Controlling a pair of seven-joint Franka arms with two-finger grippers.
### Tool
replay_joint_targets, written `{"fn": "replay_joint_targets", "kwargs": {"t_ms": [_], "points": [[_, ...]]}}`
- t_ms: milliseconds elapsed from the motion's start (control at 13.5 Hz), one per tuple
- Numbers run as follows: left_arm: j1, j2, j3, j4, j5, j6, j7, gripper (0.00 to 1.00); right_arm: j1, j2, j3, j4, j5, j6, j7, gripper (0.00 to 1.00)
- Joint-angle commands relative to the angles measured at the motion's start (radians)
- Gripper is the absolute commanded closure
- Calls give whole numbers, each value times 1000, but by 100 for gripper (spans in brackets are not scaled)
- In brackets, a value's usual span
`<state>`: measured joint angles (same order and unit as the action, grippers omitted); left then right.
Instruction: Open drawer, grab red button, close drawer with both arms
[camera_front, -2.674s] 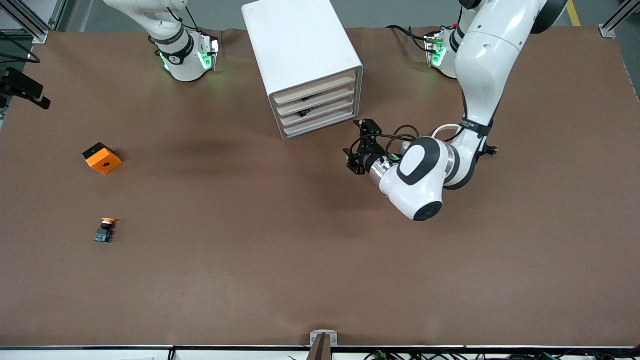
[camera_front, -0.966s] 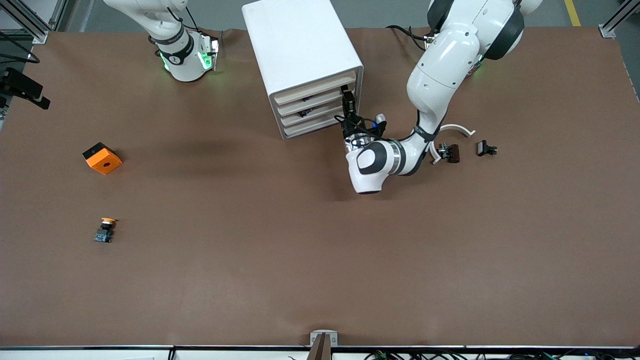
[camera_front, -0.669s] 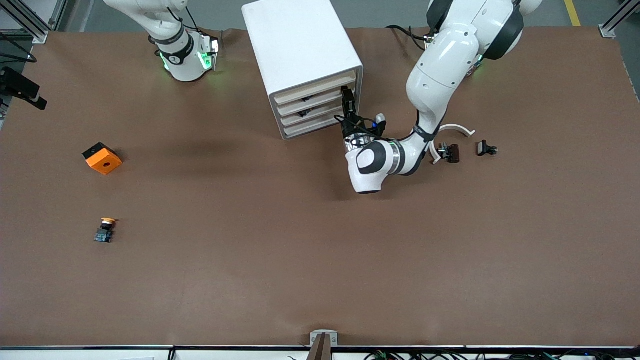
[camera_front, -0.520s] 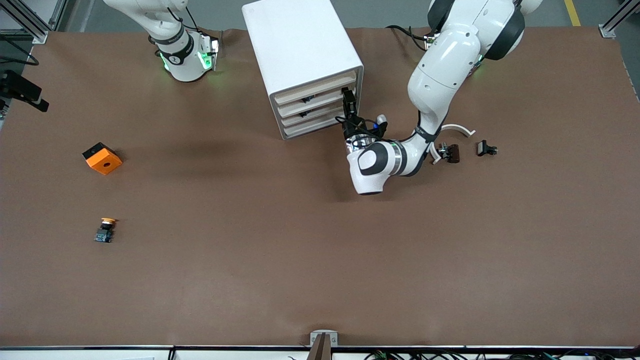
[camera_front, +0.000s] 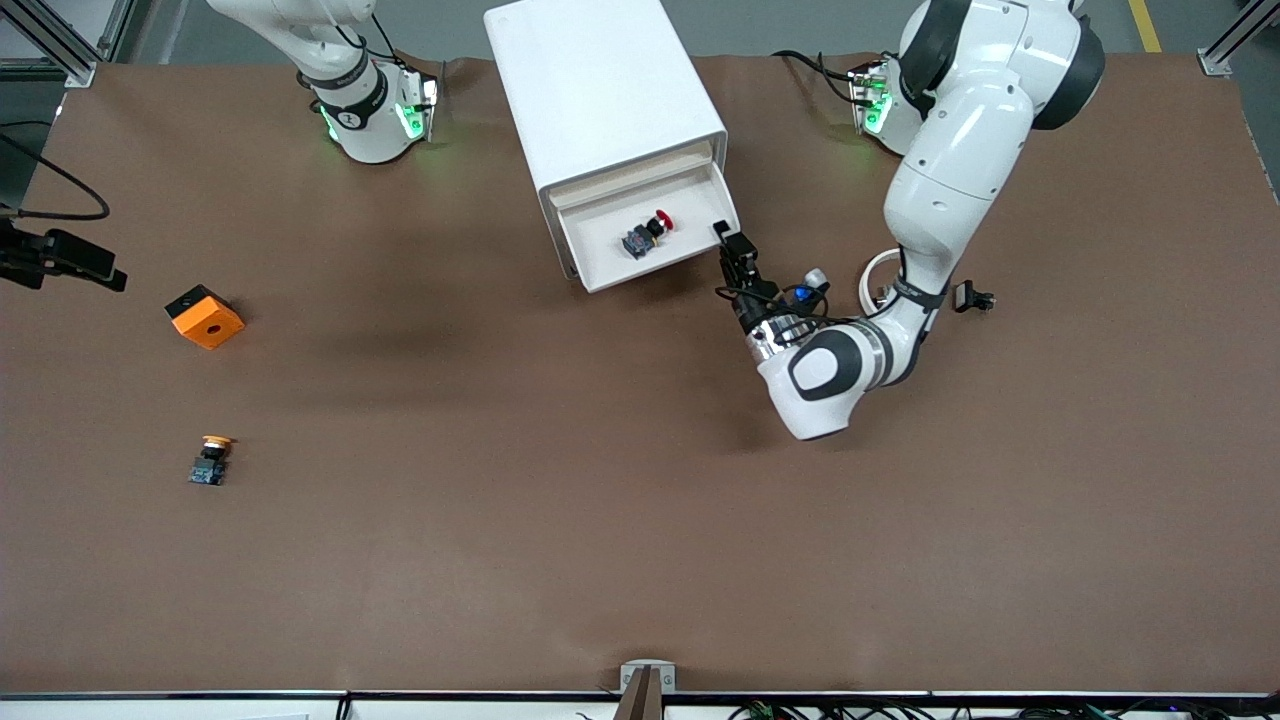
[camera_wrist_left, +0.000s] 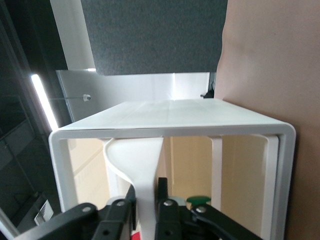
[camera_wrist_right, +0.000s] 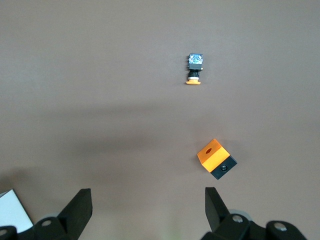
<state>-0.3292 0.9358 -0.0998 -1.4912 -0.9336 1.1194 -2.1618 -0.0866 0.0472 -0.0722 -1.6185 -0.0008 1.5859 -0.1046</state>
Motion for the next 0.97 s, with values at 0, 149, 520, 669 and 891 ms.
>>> {"fn": "replay_joint_targets", "kwargs": {"t_ms": [0,149,520,669,891], "points": [[15,-5,0,2,-30,-12,4,77,-16,66,3,32,-16,12,-14,0],[13,1,0,3,-25,-10,4,47,-10,65,3,31,-18,9,6,0],[15,15,5,35,13,11,129,0,63,51,14,14,37,-4,239,0],[19,12,5,55,30,11,222,0,102,36,14,12,90,-33,354,0],[33,1,5,77,76,11,420,0,212,8,14,-3,119,-63,601,0]]}}
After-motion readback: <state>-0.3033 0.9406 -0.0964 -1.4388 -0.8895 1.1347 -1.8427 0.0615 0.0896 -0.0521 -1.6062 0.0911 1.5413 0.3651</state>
